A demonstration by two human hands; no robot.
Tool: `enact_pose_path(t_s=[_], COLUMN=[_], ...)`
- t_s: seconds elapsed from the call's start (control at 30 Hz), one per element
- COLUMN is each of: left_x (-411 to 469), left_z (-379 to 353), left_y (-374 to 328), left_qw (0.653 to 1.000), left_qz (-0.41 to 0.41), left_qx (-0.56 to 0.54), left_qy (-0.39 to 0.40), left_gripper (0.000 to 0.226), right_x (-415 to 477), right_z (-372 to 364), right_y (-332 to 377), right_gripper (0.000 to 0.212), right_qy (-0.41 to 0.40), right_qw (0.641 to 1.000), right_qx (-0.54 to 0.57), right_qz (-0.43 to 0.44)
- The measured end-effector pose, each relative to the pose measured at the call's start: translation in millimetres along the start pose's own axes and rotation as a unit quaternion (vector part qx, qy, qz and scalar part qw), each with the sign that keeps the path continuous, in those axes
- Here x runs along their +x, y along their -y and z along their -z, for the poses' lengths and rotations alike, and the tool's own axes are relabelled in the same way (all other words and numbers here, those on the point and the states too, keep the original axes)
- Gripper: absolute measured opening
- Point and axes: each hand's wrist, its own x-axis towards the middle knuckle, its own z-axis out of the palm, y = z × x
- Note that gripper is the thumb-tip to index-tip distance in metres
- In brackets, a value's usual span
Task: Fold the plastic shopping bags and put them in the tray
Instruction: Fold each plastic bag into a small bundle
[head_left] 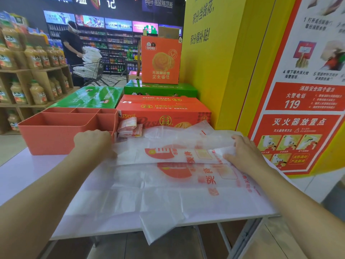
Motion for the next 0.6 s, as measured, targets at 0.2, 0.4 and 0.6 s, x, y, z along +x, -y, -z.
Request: enact_pose_path(t_s=[0.2,0.4,0.6], left_x=[-23,-34,-26], left_z=[1,-6,-34], left_y=[-51,-117,-126], left_qw=[0.983,0.933,0.949], left_qz=[-0.099,-0.31,-0.28], left_qx=[-0.02,-0.184,-0.109], left_qy=[-0.155,0.009,0.096], left_gripper=[0.04,0.054,0.061], right_x=[-16,-28,-29], right_z=[-2,-29,-48], right_y=[45,104,107], right_gripper=[0.055,0.05,0.06], right_qy=[-0.041,0.058,0.155], right_qw=[0.992,0.973,0.968], right_qx=[0.014,0.017,-0.07], right_qz=[0.121,0.223,0.186])
